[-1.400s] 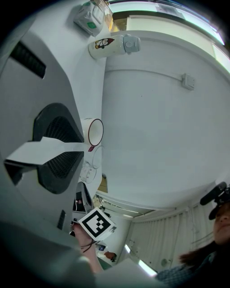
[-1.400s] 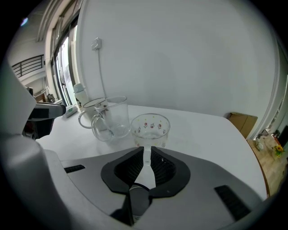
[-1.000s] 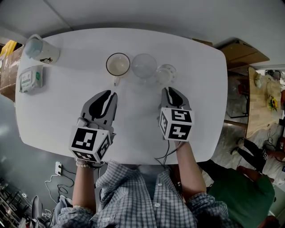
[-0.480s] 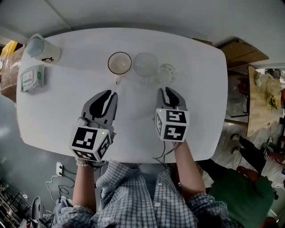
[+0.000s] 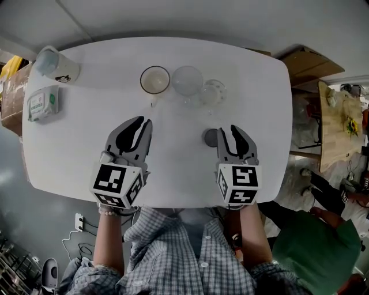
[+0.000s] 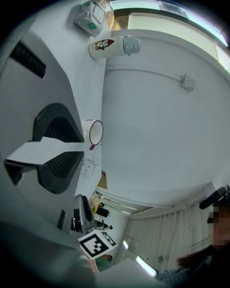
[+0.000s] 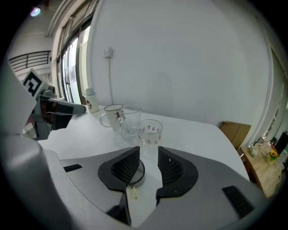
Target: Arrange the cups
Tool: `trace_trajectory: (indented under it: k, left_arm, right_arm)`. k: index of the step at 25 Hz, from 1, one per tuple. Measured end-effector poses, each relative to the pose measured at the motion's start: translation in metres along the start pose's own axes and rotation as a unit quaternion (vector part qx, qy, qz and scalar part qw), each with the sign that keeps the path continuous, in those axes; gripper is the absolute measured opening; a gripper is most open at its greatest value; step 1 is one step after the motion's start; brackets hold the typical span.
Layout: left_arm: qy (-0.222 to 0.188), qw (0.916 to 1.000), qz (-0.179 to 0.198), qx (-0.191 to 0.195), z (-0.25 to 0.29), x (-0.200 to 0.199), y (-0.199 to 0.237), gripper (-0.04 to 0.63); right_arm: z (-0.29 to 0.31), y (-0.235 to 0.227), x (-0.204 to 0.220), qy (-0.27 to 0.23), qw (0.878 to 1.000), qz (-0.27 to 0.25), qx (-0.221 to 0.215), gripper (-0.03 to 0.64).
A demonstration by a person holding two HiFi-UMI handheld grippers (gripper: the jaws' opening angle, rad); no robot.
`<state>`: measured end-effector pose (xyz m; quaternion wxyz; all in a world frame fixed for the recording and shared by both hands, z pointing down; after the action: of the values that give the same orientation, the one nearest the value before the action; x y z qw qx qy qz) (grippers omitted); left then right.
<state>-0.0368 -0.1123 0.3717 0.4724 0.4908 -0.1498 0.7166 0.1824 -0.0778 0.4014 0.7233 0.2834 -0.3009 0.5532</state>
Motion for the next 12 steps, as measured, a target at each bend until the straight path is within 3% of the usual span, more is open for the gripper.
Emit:
trace_trajectory:
  k: [6,12]
  left_arm:
    - [-0.010,0.9998,0.004,0.018,-0.005,-0.003,-0.004,0.067]
    - [-0.005,0.9996,0.013,0.024,-0.007,-0.002,-0.006,0.067]
  right_arm:
    - [-0.022,0.026,0.054,0.053,0.998,-0.012,-0.030,0.109]
    - [-0.012,0.033,0.071,0.064,0.998,-0.021,-0.019,0.106]
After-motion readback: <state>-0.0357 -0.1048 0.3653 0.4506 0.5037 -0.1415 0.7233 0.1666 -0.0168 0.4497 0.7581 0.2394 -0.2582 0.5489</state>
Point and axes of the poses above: the fingertips, and each gripper's own axes: z forward along the fingers, y to its left, x out of its underside, the point moved 2 cm from there along -z, backward along the fingers, and after that the axes turned 2 degrees about y, right-handed, at the moved point
